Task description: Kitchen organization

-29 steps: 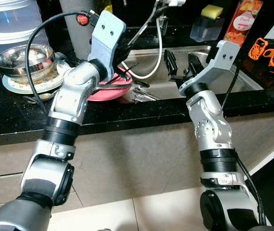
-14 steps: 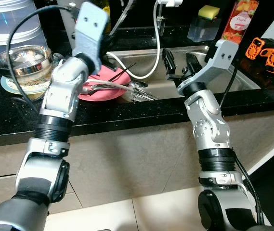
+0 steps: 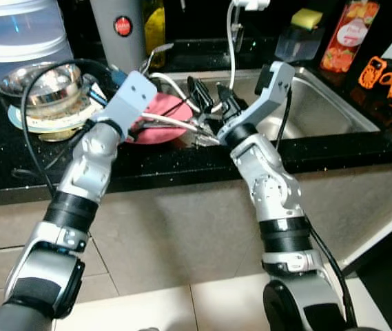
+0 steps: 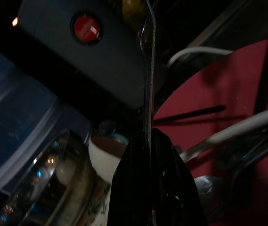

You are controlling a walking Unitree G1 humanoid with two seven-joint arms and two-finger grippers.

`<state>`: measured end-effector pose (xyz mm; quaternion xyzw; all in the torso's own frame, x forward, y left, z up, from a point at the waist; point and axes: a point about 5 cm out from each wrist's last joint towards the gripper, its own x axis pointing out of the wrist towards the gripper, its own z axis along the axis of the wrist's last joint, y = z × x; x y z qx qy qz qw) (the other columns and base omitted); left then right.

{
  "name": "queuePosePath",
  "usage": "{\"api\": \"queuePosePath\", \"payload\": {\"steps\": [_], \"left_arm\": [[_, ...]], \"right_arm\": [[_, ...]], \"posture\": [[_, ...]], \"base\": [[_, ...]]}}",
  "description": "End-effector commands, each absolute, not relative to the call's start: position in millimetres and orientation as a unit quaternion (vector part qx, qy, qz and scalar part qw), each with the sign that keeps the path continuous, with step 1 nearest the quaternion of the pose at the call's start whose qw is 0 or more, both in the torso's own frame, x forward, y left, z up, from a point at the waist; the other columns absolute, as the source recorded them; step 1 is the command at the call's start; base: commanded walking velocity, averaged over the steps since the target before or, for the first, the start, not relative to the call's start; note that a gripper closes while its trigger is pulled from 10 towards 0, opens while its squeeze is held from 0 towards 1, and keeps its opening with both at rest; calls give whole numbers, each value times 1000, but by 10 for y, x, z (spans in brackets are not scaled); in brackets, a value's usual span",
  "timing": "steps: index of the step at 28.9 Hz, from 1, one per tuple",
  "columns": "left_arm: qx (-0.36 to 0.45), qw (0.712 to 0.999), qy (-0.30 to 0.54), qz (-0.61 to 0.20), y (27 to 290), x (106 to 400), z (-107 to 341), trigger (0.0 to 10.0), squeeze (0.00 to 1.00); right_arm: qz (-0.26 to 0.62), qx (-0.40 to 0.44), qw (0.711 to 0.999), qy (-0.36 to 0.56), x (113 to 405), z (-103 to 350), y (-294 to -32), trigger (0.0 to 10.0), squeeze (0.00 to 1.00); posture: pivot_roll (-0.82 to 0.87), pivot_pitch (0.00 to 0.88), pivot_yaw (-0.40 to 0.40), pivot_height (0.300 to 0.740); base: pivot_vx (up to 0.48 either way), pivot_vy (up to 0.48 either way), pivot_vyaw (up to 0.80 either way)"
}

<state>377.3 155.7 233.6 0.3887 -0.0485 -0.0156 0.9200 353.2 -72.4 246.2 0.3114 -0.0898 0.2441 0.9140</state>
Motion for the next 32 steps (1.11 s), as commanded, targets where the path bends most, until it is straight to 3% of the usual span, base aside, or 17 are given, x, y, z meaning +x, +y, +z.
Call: {"api": "queuePosePath", "payload": {"steps": [1, 11, 24, 28, 32], "left_arm": [[403, 910, -83, -36, 1437, 3723, 2375, 10000, 0], [392, 893, -168, -144, 920, 3523, 2446, 10000, 0], [347, 888, -165, -254, 627, 3376, 2336, 10000, 0], [352, 883, -173, -257, 583, 3367, 2354, 10000, 0], [375, 873, -187, -248, 546, 3374, 2385, 10000, 0]], "right_arm": [[257, 343, 901, -70, 3525, 2455, -552, 10000, 0], [213, 392, 893, -58, 3617, 2407, -748, 10000, 0], [246, 435, 860, -106, 3557, 2601, -923, 10000, 0], [248, 423, 866, -91, 3554, 2549, -886, 10000, 0], [218, 388, 894, -47, 3606, 2370, -852, 10000, 0]], "posture": [[170, 0, -28, 740], [167, 0, -17, 740], [152, 0, 5, 740], [151, 0, 8, 740], [150, 0, 14, 740]], "base": [[0, 0, 0], [0, 0, 0], [0, 0, 0], [0, 0, 0], [0, 0, 0]]}}
